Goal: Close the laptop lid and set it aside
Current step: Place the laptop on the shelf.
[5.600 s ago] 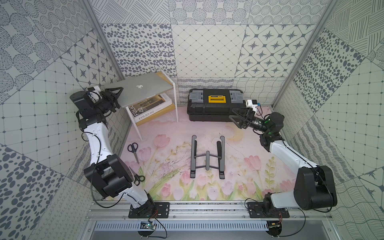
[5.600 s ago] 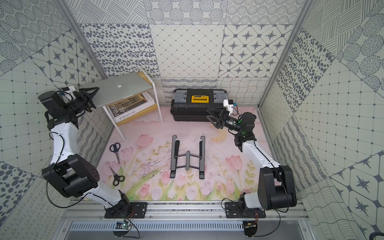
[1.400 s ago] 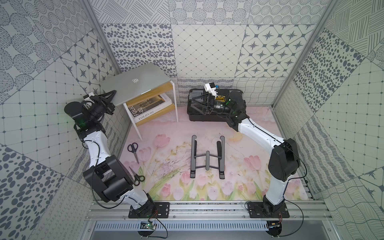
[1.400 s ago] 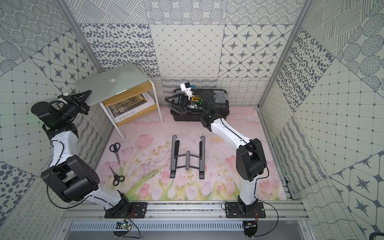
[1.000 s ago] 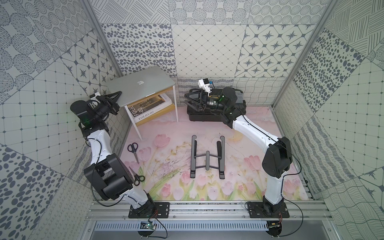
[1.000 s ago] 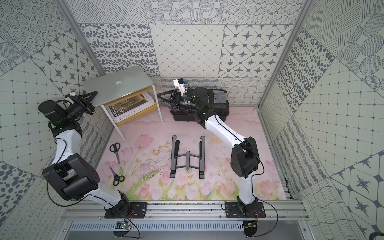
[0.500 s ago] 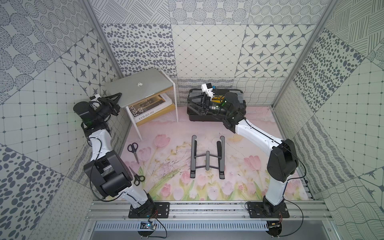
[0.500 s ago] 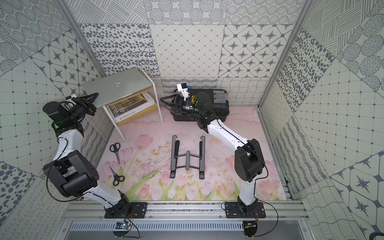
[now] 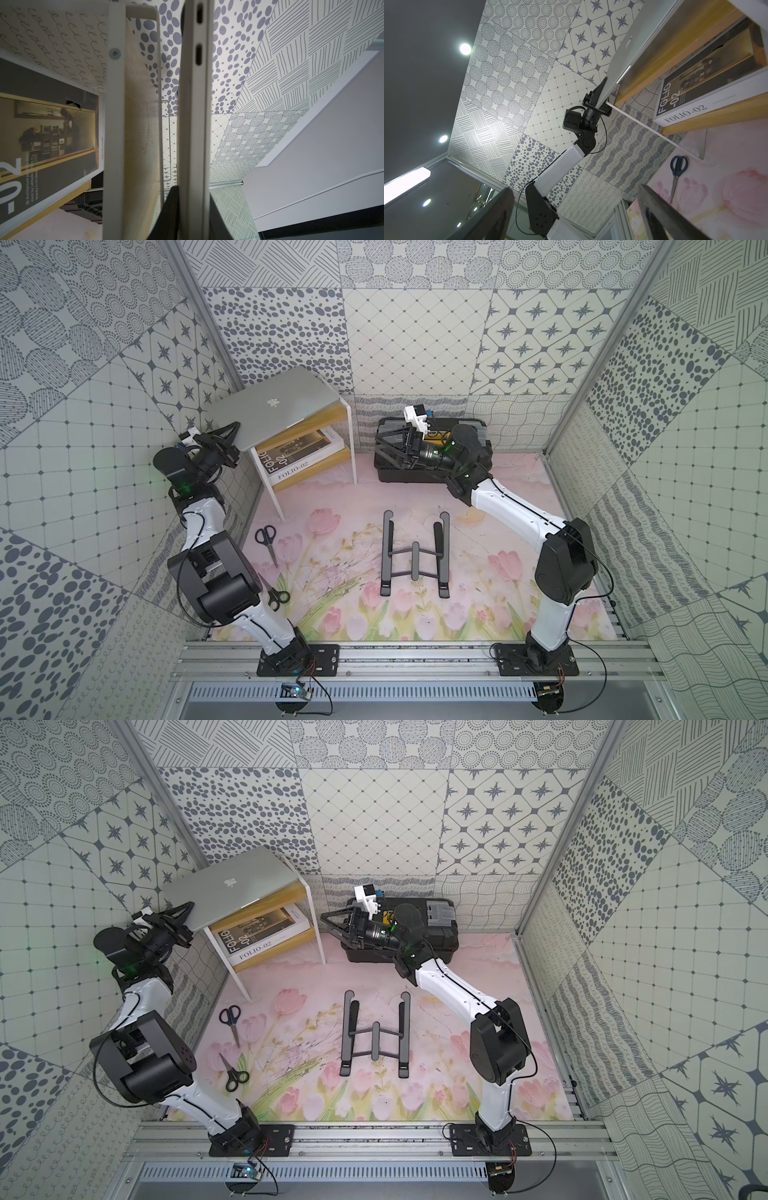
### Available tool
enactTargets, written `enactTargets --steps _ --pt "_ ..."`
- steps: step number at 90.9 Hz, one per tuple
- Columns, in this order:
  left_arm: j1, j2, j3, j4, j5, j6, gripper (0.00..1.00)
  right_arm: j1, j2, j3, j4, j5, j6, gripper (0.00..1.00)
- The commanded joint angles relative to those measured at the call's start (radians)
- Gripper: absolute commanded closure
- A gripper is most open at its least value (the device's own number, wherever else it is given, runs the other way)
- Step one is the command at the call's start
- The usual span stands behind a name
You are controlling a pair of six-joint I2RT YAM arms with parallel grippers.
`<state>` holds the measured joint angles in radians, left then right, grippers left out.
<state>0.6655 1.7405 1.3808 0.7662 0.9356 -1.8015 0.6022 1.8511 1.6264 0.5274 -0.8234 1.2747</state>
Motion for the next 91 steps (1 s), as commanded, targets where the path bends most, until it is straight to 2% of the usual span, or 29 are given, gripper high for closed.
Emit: enactTargets --steps 1,29,91 --pt "-0.016 -0.028 0.005 0.148 0.005 -0.07 1.0 0.006 0.0 0.002 0.05 0.008 0.005 0.03" --pt "-0.024 -0.077 0.015 0.049 0.011 -0.021 1.0 0.007 -0.003 -0.006 0.061 0.004 0.012 0.03" --pt "-0.04 -0.108 0.037 -0.278 -0.028 0.246 1.0 0.003 0.0 -0.016 0.11 -0.006 0.044 0.03"
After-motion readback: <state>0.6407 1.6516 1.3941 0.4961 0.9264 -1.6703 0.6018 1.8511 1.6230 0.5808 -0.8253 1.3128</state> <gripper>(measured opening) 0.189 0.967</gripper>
